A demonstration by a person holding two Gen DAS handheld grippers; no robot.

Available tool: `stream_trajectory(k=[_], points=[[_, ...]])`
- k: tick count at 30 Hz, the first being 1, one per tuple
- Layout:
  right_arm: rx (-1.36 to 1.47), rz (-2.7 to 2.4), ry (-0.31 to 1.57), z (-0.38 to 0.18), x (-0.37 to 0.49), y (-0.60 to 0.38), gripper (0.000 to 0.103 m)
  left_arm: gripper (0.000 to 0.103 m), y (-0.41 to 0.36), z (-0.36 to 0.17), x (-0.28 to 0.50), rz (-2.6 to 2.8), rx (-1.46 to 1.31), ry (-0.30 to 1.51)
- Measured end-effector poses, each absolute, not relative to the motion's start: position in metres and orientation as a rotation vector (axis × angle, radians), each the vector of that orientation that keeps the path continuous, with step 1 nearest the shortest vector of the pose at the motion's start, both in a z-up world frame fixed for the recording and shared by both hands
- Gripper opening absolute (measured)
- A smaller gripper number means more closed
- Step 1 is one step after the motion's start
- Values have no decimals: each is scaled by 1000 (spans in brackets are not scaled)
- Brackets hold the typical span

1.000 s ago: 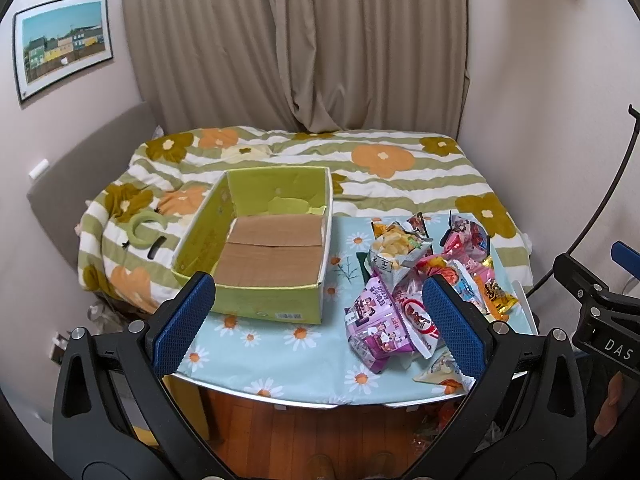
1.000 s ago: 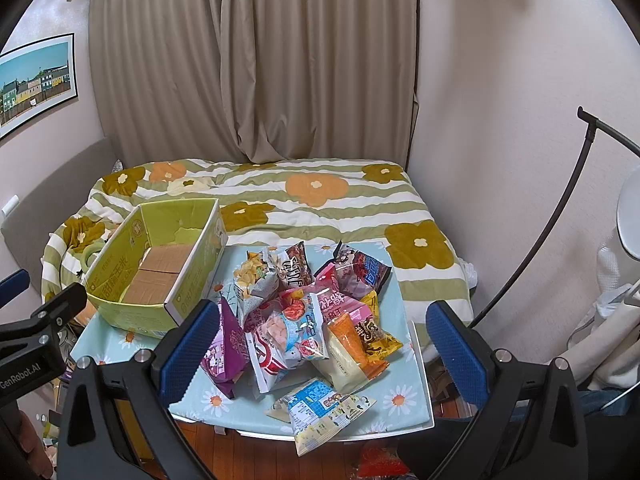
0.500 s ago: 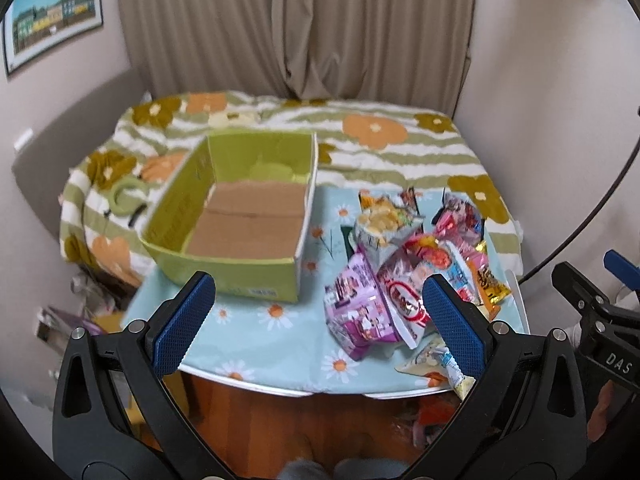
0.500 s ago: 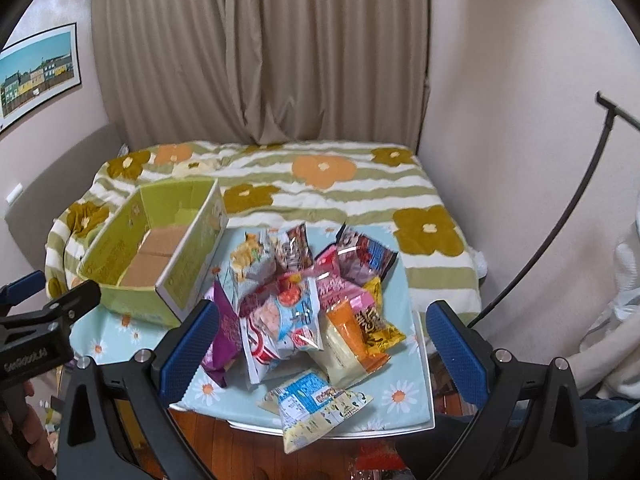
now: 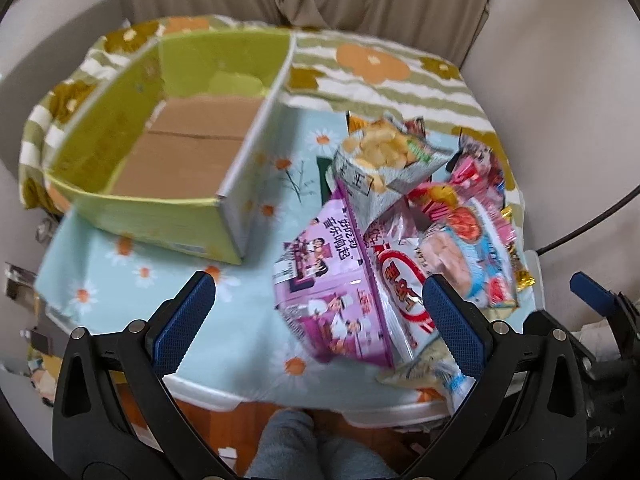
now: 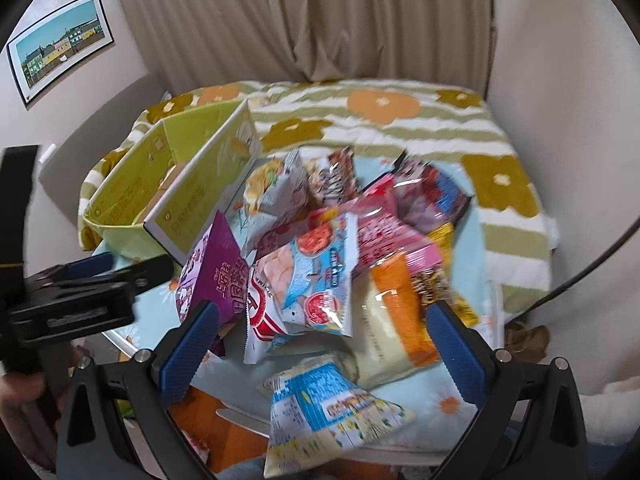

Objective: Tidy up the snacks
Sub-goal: 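Grasp purple snack bag with left tool while right tool grasps blue shrimp-chip bag, then carry both bags over the box and open both tools to drop them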

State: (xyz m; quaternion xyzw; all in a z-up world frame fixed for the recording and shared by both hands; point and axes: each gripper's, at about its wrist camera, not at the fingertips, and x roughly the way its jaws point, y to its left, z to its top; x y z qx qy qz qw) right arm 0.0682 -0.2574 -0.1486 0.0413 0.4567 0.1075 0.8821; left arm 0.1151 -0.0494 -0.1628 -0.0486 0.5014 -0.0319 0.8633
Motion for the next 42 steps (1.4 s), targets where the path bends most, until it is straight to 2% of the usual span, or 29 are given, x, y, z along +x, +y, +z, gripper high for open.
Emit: stream_trajectory(k=[13, 16, 20, 24, 31, 34, 39, 42], points=[[113, 270, 1029, -195, 114, -254, 103, 101, -51, -229, 165, -119, -107, 1197], [110, 284, 1039, -201, 122, -250, 99, 94, -47, -240, 167, -127, -113, 1230], [114, 315, 1066, -208, 128, -243, 92, 78, -45, -251, 165, -155, -132, 1264], [109, 335, 1087, -213, 133, -235, 91, 71, -45, -253, 165, -173, -125, 1258], [132, 347, 1134, -222, 144, -228, 89, 70, -46, -254, 166, -184, -106, 1255], [182, 364, 1155, -226, 148, -231, 81, 69, -47, -252, 163, -189, -103, 1253], [191, 371, 1162, -225, 144, -229, 60, 68, -49, -248, 158, -180, -67, 1245], [184, 372, 1154, -223, 140, -228, 56, 67, -51, -244, 154, -176, -53, 1237]])
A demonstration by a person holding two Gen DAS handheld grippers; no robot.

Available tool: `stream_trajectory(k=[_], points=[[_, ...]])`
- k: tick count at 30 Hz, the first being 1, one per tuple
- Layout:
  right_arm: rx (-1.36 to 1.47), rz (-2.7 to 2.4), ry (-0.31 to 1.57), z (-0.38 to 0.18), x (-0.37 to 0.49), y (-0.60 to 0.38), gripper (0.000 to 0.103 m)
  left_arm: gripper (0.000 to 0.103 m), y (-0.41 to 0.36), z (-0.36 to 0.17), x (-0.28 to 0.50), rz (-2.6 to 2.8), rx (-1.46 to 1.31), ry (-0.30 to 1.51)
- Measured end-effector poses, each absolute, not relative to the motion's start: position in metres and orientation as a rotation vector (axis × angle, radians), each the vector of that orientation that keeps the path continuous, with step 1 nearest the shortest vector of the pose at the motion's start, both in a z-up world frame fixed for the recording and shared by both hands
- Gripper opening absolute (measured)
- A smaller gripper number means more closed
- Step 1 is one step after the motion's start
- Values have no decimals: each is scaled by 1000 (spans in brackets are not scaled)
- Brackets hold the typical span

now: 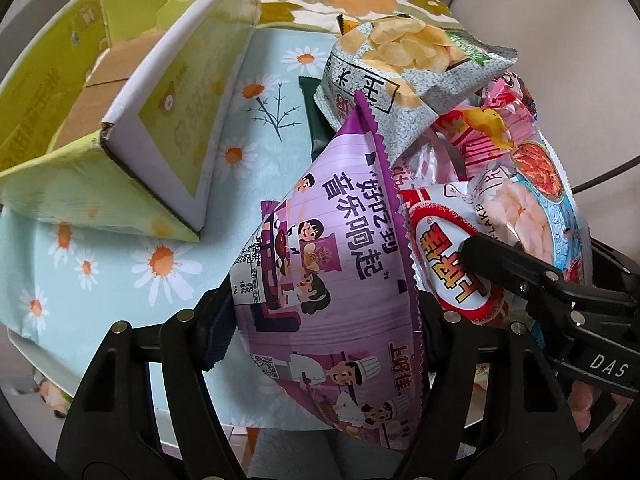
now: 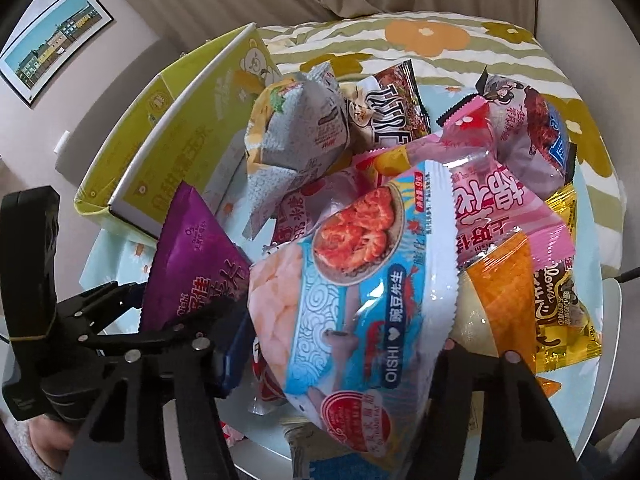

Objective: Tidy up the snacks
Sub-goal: 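Carry both bags over the box and open both tools to drop them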

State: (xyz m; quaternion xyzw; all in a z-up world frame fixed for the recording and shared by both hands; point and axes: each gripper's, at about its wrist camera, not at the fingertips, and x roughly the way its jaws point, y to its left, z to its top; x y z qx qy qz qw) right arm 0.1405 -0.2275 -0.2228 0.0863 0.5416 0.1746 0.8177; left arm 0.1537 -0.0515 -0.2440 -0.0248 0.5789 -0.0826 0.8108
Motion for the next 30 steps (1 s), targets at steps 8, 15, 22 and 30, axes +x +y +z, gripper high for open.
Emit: stream_trajectory(k=[8, 15, 22, 30], points=[[182, 361, 1113, -205, 128, -233, 55, 67, -52, -221, 135, -161, -37, 1202], [182, 371, 1063, -169, 113, -239, 55, 67, -51, -177, 113, -157, -50, 1119], [130, 438, 972, -117, 112, -232, 55, 67, -40, -106, 103, -135, -88, 981], [84, 478, 885, -71, 146, -203, 55, 67, 6, -53, 140, -86, -102, 873]])
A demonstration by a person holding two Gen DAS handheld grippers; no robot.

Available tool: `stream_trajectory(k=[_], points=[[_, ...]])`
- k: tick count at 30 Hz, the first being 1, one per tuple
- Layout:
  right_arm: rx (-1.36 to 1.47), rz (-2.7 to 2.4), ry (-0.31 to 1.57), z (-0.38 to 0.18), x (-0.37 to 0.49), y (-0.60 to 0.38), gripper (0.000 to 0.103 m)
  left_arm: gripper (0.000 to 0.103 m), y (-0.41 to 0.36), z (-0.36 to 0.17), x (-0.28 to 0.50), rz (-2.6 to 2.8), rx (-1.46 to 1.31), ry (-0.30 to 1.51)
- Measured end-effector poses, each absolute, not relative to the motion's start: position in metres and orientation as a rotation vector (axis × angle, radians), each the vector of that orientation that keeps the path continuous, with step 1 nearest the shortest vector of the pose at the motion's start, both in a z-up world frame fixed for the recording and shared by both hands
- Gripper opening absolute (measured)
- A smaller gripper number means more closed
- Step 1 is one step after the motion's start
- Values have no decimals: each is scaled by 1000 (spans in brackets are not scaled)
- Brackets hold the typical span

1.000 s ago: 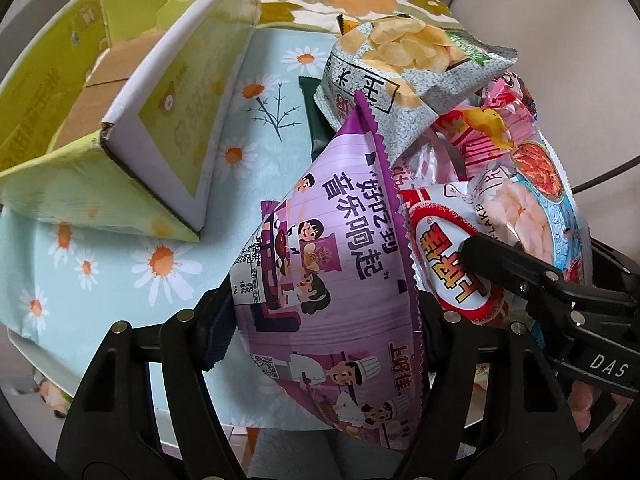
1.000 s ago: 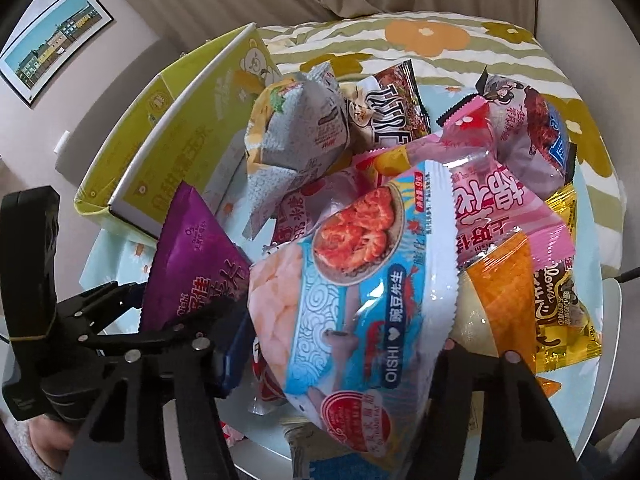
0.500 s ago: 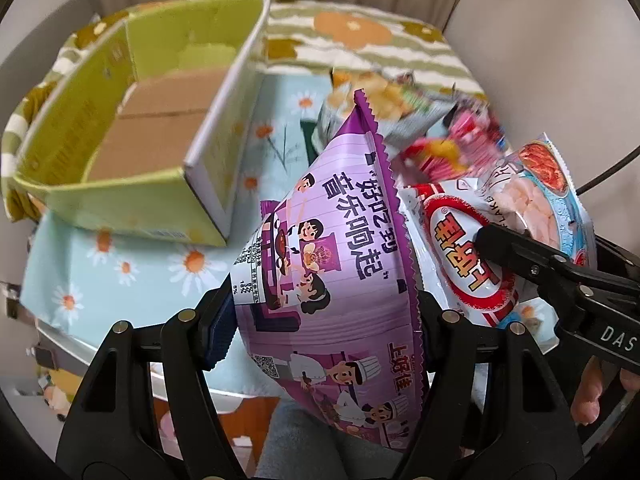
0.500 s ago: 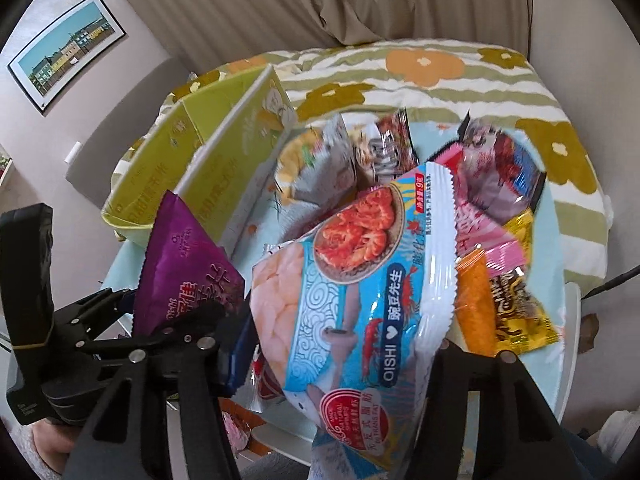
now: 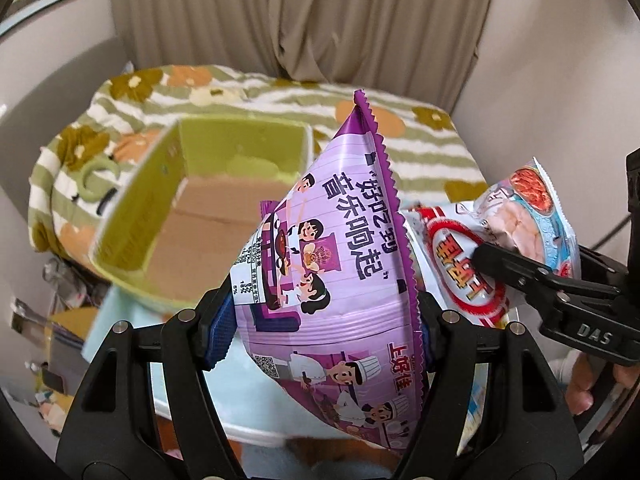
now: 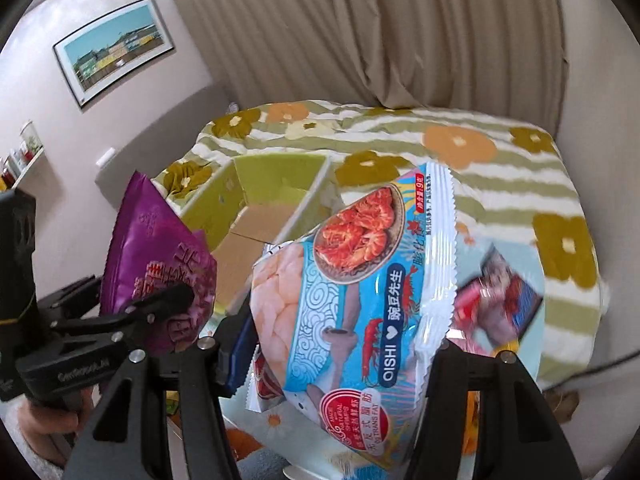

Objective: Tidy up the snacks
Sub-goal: 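Carry both bags over the box and open both tools to drop them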

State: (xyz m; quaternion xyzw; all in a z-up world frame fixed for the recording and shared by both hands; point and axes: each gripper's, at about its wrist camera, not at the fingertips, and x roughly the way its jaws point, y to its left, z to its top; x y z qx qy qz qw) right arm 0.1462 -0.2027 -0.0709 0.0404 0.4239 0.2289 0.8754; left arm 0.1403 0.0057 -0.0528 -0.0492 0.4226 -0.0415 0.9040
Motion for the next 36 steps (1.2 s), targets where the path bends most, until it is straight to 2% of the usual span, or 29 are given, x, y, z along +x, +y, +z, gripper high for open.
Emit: stream_trajectory(k=[7, 12, 19, 26, 28, 30, 36], points=[[177, 442, 918, -61, 208, -166, 56, 67, 63, -39, 207, -70, -105, 856], [184, 401, 944, -63, 255, -125, 56, 67, 108, -51, 268, -68, -91, 898], [198, 310, 995, -84, 317, -74, 56, 67, 145, -100, 366, -124, -27, 1016], [204, 233, 1058, -117, 354, -50, 56, 67, 152, -157, 415, -178, 32, 1122], [209, 225, 1079, -126, 359, -46, 56, 73, 154, -167, 422, -181, 36, 1138], [204, 212, 1096, -134, 362, -44, 56, 103, 156, -170, 427, -175, 47, 1131], [196, 204, 1112, -141, 364, -41, 56, 102, 169, -169, 422, -158, 33, 1125]])
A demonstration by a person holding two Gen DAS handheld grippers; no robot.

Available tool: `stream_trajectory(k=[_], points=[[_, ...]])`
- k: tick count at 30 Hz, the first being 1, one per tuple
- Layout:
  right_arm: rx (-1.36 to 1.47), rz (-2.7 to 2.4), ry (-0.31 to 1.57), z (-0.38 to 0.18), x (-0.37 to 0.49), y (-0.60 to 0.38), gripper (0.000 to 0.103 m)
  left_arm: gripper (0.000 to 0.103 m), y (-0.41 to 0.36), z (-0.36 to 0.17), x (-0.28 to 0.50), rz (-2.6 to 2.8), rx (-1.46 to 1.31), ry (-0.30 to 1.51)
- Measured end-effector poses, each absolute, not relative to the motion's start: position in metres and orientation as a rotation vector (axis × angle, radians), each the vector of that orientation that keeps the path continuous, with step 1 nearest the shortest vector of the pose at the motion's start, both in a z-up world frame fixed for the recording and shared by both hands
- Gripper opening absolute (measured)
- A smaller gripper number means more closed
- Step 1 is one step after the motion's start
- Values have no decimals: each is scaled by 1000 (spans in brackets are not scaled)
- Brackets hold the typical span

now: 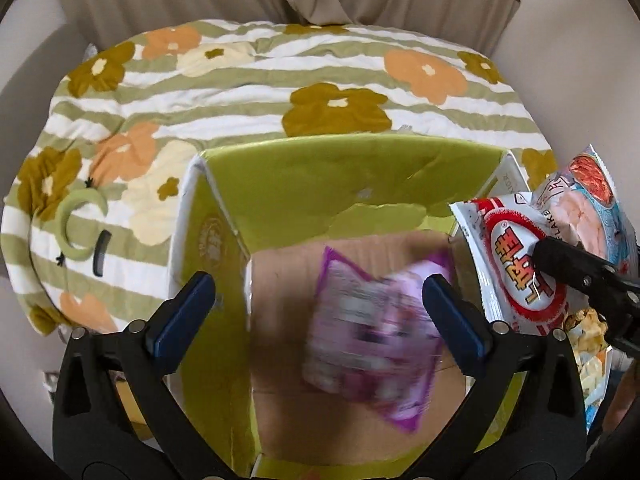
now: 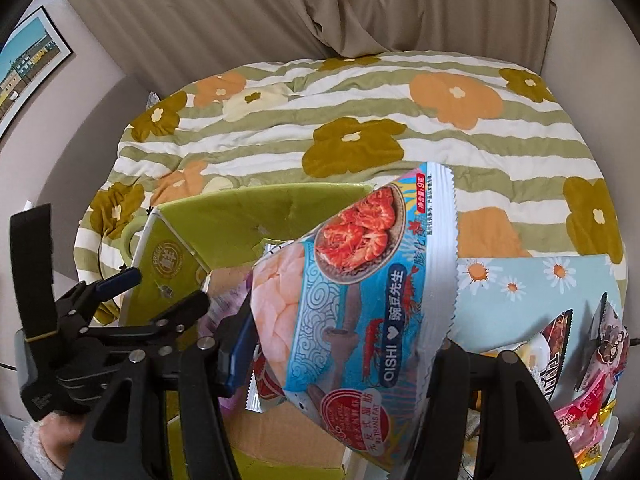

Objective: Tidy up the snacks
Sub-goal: 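Carry both bags over the box and open both tools to drop them, then move both tools back from the box toward the snack pile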

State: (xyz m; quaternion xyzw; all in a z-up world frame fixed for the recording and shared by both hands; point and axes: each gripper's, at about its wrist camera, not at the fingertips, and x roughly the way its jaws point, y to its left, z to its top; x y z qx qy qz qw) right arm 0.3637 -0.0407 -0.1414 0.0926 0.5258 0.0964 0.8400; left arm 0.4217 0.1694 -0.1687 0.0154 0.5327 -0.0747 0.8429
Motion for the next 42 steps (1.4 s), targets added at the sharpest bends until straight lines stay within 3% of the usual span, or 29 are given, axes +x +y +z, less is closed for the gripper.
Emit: stream_trajectory(k=[19, 22, 24, 25, 42], points=[[262, 334, 1128, -143, 400, 0, 56, 102, 196, -154, 386, -93, -45, 1110], [329, 337, 1138, -151, 405, 1, 68, 102, 198, -154, 387, -94, -44, 1113], [340, 309, 1135, -154, 406, 0, 97, 102, 199, -155, 388, -89, -34, 1118], [327, 302, 1133, -155, 406, 1, 99, 102, 199, -155, 388, -87, -30, 1122], [138, 238, 1092, -129, 375, -6, 99, 102, 206, -144, 379, -109, -30, 1099]])
